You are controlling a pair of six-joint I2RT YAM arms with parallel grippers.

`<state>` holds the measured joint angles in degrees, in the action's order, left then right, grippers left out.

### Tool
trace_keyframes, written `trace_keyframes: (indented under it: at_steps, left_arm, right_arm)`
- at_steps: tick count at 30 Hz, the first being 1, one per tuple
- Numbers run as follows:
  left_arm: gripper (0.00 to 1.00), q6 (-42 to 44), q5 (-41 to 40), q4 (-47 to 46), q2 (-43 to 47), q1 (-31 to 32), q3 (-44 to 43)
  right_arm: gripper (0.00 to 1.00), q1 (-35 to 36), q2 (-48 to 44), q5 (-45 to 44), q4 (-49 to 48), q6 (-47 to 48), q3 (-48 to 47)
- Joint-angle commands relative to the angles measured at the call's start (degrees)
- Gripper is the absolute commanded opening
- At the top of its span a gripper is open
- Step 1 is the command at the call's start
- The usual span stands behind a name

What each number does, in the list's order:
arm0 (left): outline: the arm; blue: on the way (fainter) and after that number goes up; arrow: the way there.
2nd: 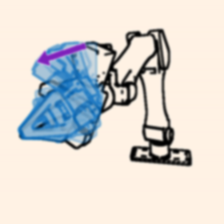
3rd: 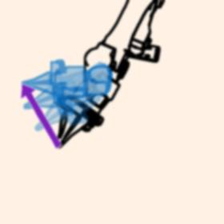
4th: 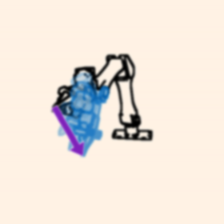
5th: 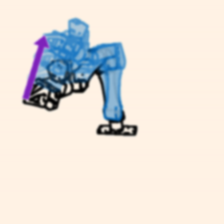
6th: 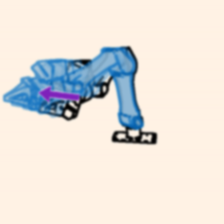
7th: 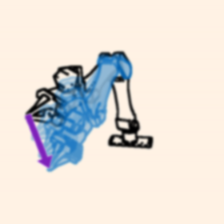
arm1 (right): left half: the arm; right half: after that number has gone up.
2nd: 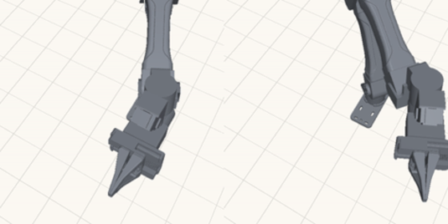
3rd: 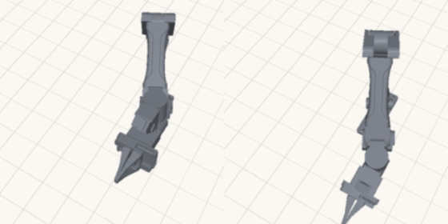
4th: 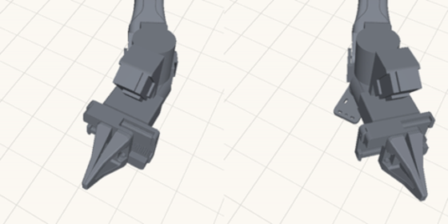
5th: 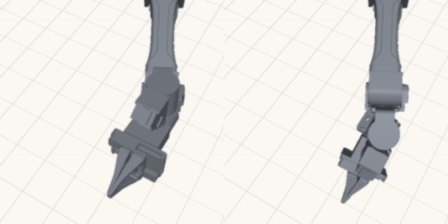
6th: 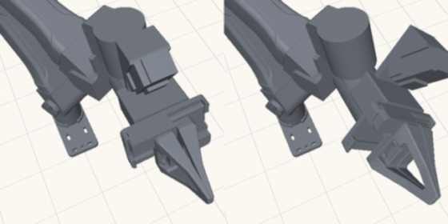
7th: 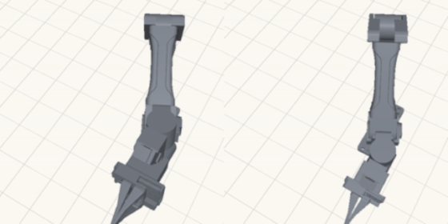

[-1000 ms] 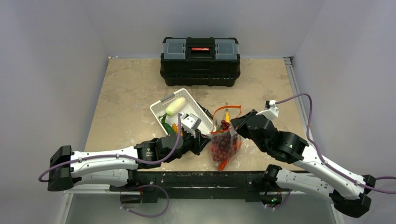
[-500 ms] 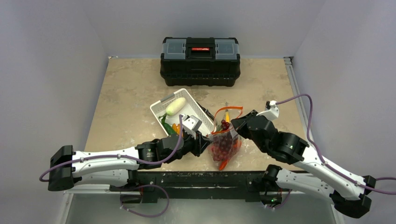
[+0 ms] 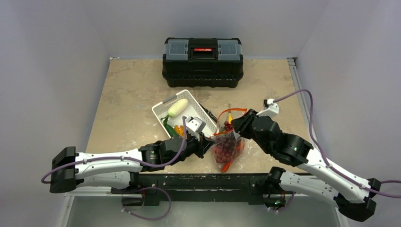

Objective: Place the food in the zip-top bag and seal the zipper
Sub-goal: Zip the zipper food storage bag at the center of the board.

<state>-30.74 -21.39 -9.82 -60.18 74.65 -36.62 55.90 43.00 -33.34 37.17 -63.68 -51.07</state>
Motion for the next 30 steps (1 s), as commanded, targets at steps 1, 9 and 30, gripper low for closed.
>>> trace_keyframes:
  at_steps: [1,9,30]
  left_arm:
    - [0.00,3.26,1.77,-5.42,3.63,0.14,1.26]
    - [0.00,6.33,8.52,-6.69,6.36,-1.16,2.27]
    - [0.00,7.73,12.77,-8.62,5.95,-3.37,1.98]
  right_arm:
    - [0.37,0.09,-1.68,5.79,-6.41,28.56,-3.47]
    - [0.55,0.09,-2.05,24.99,-7.87,59.36,-8.71]
    - [0.67,-0.15,16.23,65.93,8.10,111.37,-19.36]
